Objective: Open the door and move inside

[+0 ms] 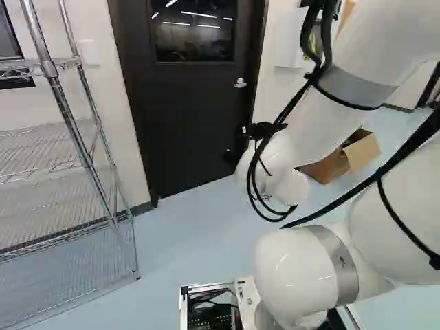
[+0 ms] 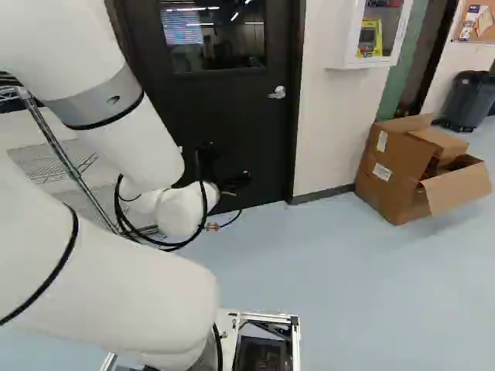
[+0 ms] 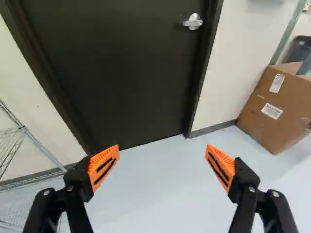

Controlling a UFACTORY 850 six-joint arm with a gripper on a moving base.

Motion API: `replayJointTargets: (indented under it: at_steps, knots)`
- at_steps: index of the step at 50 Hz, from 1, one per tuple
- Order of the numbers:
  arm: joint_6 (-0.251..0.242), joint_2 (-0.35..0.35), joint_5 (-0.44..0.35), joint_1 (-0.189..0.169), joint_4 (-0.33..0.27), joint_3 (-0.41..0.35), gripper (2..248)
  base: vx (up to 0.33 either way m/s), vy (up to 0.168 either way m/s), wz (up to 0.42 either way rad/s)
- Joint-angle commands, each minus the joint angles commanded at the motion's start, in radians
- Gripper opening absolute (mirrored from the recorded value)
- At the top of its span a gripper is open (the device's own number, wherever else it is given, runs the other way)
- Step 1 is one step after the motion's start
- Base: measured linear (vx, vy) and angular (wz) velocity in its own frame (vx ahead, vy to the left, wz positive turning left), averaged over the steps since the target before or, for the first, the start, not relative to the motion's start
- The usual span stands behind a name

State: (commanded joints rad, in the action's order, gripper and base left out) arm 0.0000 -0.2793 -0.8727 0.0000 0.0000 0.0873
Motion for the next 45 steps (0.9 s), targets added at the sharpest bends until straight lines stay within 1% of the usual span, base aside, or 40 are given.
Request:
replayJointTargets:
  at_steps: [11, 45]
  knots:
    - [0.0, 0.0, 0.0, 0.0, 0.0, 0.0, 247, 0.085, 0.0, -0.007]
    - [0.0, 0.0, 0.0, 0.0, 0.0, 0.0, 247, 0.165, 0.0, -0.016]
